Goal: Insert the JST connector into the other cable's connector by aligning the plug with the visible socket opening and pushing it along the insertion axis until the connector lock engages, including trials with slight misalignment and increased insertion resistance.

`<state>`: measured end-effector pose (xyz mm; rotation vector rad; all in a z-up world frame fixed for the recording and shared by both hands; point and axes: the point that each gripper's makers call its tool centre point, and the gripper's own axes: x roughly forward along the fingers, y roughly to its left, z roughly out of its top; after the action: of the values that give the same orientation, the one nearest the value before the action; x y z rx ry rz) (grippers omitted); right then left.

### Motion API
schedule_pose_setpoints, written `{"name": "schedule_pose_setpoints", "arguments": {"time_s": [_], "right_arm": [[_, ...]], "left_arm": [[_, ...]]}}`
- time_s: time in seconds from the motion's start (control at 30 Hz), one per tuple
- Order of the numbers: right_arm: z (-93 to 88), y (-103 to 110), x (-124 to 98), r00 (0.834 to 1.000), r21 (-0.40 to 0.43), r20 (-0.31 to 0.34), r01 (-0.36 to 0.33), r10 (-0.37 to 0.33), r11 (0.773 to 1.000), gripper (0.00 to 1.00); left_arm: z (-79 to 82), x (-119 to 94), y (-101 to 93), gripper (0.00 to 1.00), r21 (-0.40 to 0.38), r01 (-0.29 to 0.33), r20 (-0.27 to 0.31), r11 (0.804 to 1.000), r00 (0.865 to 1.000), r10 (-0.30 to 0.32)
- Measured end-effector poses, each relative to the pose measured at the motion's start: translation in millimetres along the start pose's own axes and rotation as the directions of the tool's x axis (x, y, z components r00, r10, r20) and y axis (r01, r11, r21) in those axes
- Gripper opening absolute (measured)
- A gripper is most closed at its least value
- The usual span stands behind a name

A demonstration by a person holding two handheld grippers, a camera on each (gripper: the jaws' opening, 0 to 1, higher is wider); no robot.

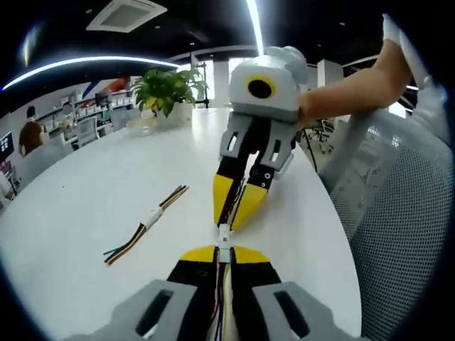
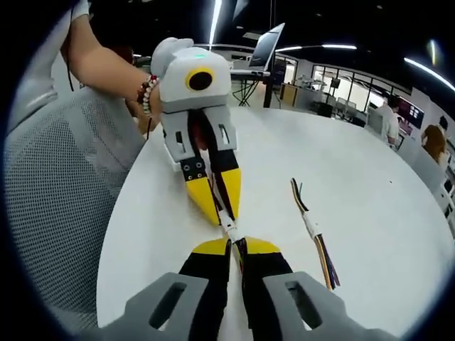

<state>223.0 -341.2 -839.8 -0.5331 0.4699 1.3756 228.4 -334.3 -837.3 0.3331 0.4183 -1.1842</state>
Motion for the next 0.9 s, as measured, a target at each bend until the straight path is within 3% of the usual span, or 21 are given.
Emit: {"name": "schedule_pose_setpoints", "arguments": {"time_s": [0.73, 0.9], "right_arm": [[5.2, 5.6, 3.7, 1.000, -0.006, 0.009, -0.027, 0.027, 1.000, 0.03], [8.5, -1.5, -0.7, 0.999, 0.013, 0.036, -0.006, 0.005, 1.000, 0.03]], "left_arm": [[6.4, -0.7, -3.9, 0.00, 0.020, 0.021, 0.015, 1.000, 1.000, -0.021], [12.3, -0.9, 0.7, 0.04, 0.021, -0.010, 0.040, 1.000, 0.999, 0.009]]}}
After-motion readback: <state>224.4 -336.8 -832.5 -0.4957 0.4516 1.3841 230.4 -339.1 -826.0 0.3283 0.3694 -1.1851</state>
